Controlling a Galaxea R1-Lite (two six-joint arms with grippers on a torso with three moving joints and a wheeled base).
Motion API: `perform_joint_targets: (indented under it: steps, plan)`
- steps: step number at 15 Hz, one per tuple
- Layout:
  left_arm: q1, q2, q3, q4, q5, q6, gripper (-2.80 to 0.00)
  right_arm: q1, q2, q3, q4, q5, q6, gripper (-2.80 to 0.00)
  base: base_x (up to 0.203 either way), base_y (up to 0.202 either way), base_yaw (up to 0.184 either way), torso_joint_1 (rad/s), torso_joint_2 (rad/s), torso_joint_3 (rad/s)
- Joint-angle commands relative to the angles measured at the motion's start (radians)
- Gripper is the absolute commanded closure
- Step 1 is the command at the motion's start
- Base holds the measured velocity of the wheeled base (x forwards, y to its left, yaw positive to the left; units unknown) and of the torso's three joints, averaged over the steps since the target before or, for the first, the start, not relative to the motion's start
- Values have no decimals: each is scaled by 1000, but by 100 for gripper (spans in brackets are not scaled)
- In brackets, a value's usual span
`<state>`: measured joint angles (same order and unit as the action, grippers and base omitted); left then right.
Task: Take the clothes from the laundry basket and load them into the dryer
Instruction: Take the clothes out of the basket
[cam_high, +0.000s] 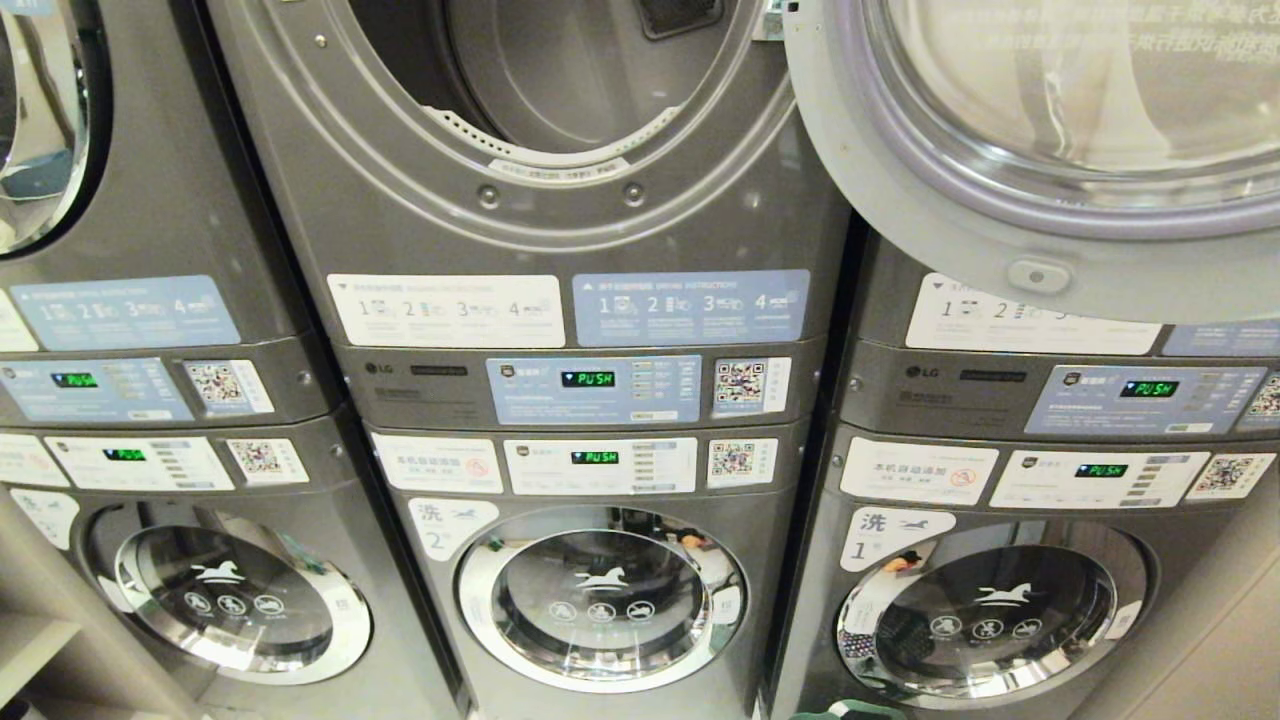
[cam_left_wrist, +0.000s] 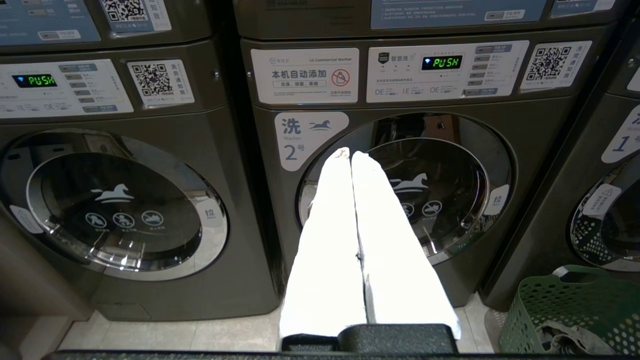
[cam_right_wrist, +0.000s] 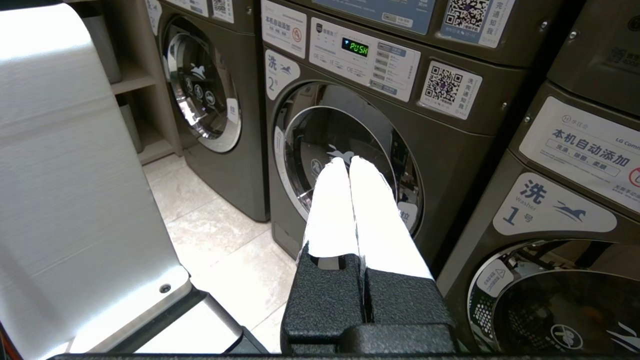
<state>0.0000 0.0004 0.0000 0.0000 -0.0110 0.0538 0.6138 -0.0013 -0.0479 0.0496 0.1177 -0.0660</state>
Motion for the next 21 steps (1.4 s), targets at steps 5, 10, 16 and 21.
perform_joint_targets:
  steps: [5,10,16,21]
  plan:
    - [0,0,0,0,0,0,0,1,-39,-2,4,-4,15,0,0,0,0,-80,180,95]
    - [0,0,2,-2,6,-8,0,0,-39,-46,123,-23,44,0,0,0,0,-129,289,155]
    - [0,0,0,-2,6,-9,0,-2,-39,-43,187,-125,-3,0,0,0,0,-136,311,163]
    - [0,0,0,-2,13,-32,0,-2,-39,-43,187,-125,-3,0,0,0,0,-143,326,178]
